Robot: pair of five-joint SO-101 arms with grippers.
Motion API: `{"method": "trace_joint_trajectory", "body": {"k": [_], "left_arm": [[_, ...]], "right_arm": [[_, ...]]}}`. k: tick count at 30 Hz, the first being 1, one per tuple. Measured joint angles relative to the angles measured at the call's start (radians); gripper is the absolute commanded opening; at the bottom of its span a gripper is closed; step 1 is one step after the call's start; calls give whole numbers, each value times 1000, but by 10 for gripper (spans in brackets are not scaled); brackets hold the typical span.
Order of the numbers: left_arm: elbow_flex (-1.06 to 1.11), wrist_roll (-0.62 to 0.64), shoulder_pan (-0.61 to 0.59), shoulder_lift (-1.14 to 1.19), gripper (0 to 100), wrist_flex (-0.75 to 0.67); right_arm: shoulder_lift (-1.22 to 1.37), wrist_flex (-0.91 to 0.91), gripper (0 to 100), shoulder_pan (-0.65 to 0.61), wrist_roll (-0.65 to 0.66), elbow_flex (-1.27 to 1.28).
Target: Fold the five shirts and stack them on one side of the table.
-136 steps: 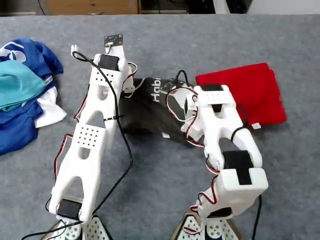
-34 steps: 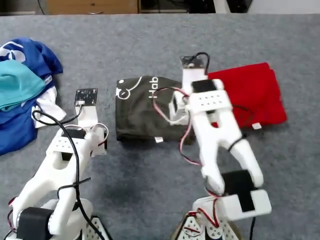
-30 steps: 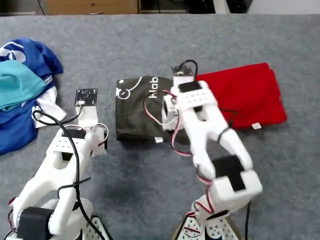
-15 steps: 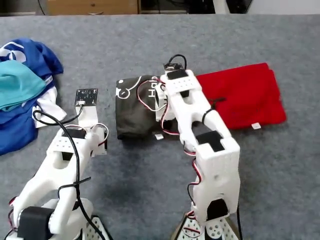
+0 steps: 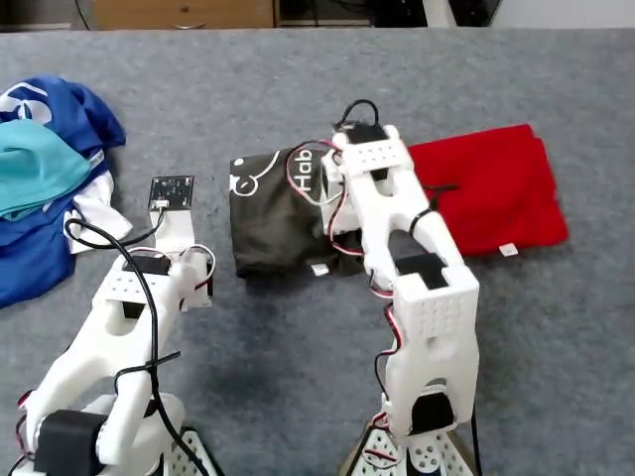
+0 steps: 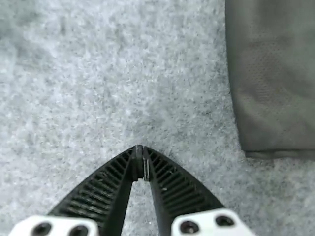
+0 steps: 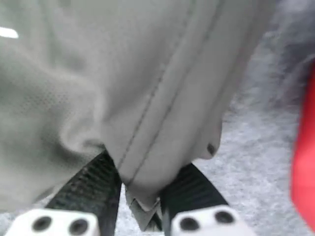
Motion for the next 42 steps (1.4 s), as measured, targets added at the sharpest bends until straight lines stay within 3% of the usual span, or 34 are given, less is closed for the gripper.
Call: {"method": "trace_joint_trajectory", "body": {"k": [9,18,33,42], "left_arm": [[0,0,0,0,18,0],[0,0,0,0,18,0],[0,0,0,0,18,0],[0,0,0,0,18,0]], "right_arm": [[0,233,1,43,219,-328],[0,245,1,252,402,-548],[0,247,2,609,569,-660],[0,245,2,681,603,-677]]}}
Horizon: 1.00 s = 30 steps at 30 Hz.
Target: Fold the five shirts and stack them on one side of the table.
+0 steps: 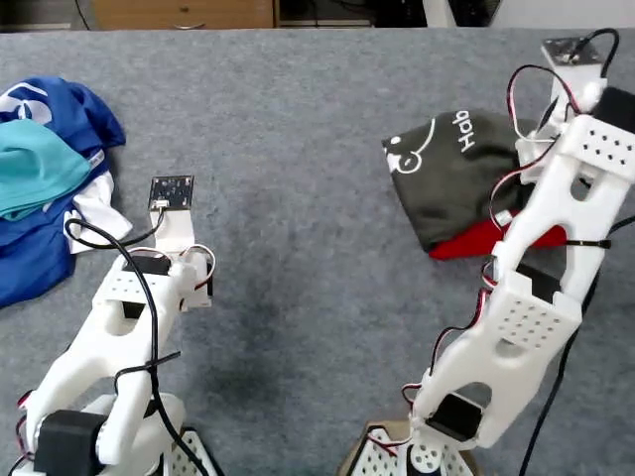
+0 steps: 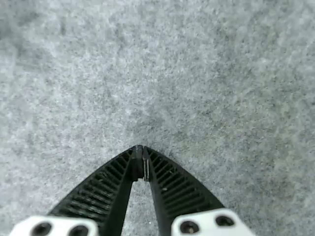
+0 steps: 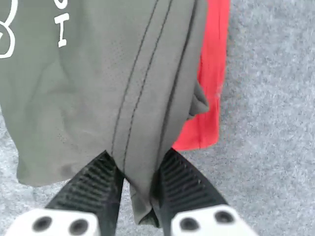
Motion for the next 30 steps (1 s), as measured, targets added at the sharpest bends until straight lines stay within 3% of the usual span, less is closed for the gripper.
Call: {"method": "trace_joint_trajectory", "body": {"k": [17,26,30], "left_arm": [[0,0,0,0,18,0],[0,0,0,0,18,0],[0,0,0,0,18,0]], "right_arm": [[0,-9,5,31,0,-6],[0,-9,305,68,0,-6],[0,-9,394,68,0,-6]]}}
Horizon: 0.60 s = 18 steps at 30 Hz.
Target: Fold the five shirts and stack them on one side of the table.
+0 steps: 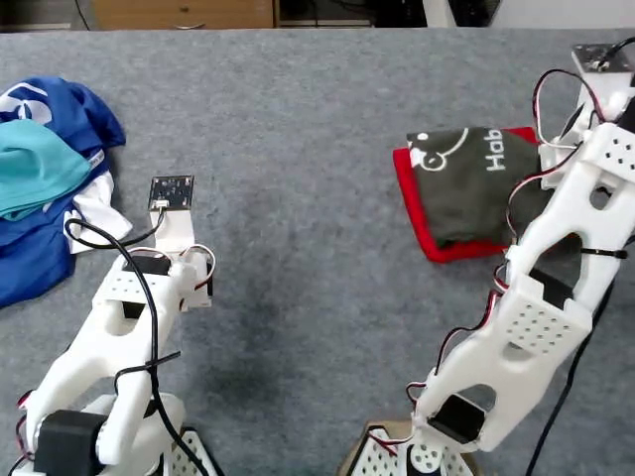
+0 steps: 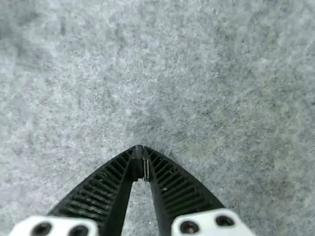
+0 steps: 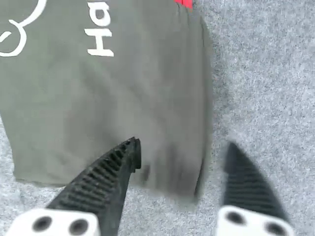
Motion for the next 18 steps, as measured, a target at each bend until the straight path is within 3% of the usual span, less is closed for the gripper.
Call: {"method": "trace_joint_trajectory", "body": {"k": [6,8,11,14,18], "left_arm": [[0,0,0,0,18,0],[0,0,0,0,18,0],[0,0,0,0,18,0],[-11,-26,-3,-11,18,55],[-157,-92,-75,-14,19,281]], "right_arm": [[0,2,355,-28,-2,0],[0,12,255,-52,-2,0],[0,14,3,-86,0,0],[0,14,67,-118,-44,0],[0,14,19,-141,-129,0]]}}
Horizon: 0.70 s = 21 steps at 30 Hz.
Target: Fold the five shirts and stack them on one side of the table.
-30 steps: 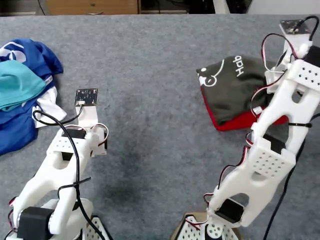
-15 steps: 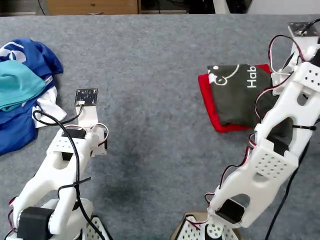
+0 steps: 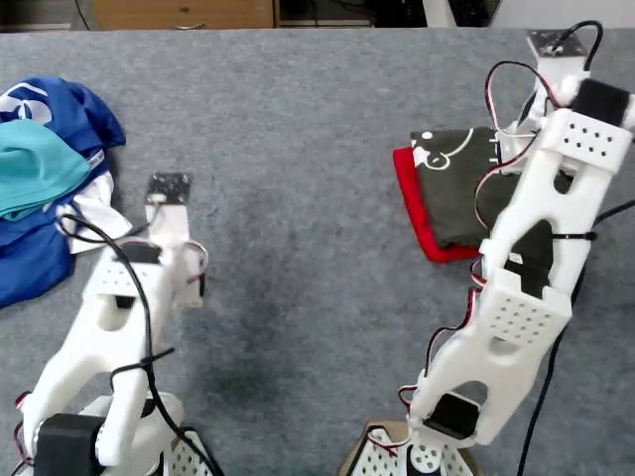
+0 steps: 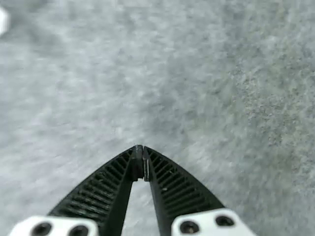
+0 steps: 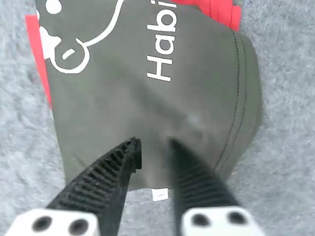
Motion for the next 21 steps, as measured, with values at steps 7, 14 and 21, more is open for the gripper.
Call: {"method": "trace_joint_trajectory", "body": {"k": [7,14,21], "left_arm": [[-400,-60,-463,6,246,158],[-502,-153,-758,250,231,-101],[-614,-311,-767,667,9,-129]], "right_arm": [[-5,0,9,-25,-21,31],[-160,0,9,-114,-31,235],[-345,0,9,-209,-31,387]]}}
